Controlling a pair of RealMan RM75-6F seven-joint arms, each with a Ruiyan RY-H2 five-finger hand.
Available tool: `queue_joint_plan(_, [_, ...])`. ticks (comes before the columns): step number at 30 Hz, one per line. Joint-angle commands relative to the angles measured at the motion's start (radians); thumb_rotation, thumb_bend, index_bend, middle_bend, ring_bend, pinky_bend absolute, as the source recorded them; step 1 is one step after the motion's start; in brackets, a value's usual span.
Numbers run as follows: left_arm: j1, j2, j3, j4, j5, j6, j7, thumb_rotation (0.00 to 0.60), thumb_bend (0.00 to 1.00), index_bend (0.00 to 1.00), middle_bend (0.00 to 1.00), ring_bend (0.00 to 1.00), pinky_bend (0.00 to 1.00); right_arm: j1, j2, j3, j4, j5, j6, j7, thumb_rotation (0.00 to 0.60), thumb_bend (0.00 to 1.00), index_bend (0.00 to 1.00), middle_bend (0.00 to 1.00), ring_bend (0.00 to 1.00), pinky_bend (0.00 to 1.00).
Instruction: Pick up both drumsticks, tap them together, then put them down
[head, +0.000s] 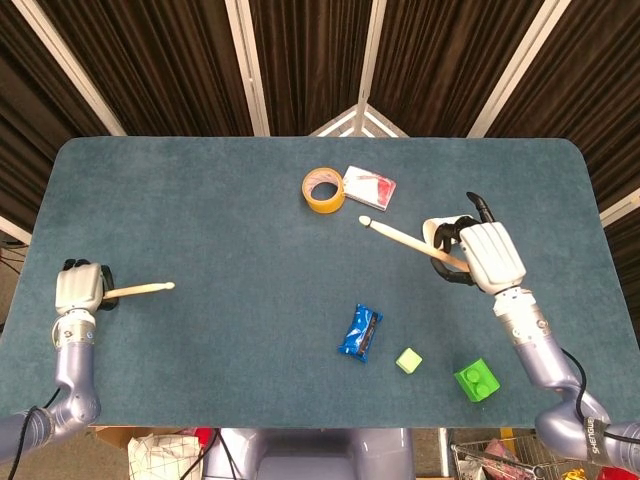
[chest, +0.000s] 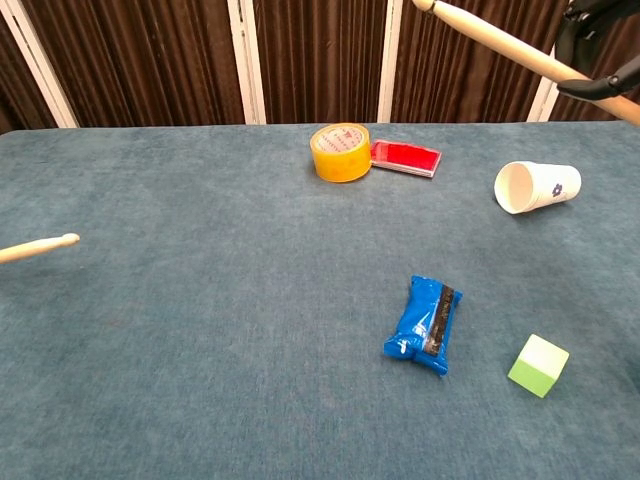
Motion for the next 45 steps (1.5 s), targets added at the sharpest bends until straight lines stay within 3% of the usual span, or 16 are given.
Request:
queue_joint_plan(1, [-0.004,-0.01,-0.023,0.007,-0.007,0.001,0.01,0.6,0.39,0.62,0.63,0.19,0.11,-0.004,0.002,0.0,0.001,0.001,-0.002,0.004,0.6,0.49,0.71,0.65,0.44,0.01])
queue_joint_plan(16, [-0.018,-0.029,-0.059,-0.024,0.002,0.005,0.103,0.6,0.39,0.52,0.57,0.18,0.11,-0.017,0.008,0.011,0.01,0.001,-0.012,0.029,0.6,0.5,0.71,0.65,0.44,0.01])
queue_joint_plan(22, [-0.01,-0.011,-0.067,-0.046,0.009,0.002,0.111,0.6,0.39,0.37,0.45,0.1,0.1,-0.02,0.008,0.014,0.016,0.003,-0.017,0.029,0.6,0.5,0.71,0.65,0.44,0.01])
queue_joint_plan(26, [0.002,0.036,-0.098,-0.108,0.034,0.012,0.062,0.6,0.39,0.26,0.3,0.01,0.08,-0.014,0.0,0.019,0.032,0.01,-0.026,0.022,0.6,0.5,0.71,0.65,0.44,0.01])
queue_joint_plan(29, [0.023,0.086,-0.136,-0.172,0.083,0.031,-0.029,0.6,0.38,0.23,0.25,0.0,0.07,-0.007,-0.02,0.012,0.065,-0.002,-0.028,-0.013,0.6,0.5,0.71,0.65,0.44,0.01])
queue_joint_plan(36, [0.076,0.242,-0.193,-0.344,0.19,0.062,-0.182,0.6,0.38,0.22,0.19,0.0,0.06,0.02,-0.107,-0.032,0.196,-0.083,-0.015,-0.142,0.6,0.5,0.71,0.65,0.44,0.01])
queue_joint_plan(45, [0.137,0.394,-0.188,-0.501,0.343,0.095,-0.283,0.6,0.38,0.22,0.13,0.0,0.06,0.041,-0.266,-0.102,0.351,-0.149,-0.042,-0.227,0.6,0.5,0.71,0.65,0.44,0.01])
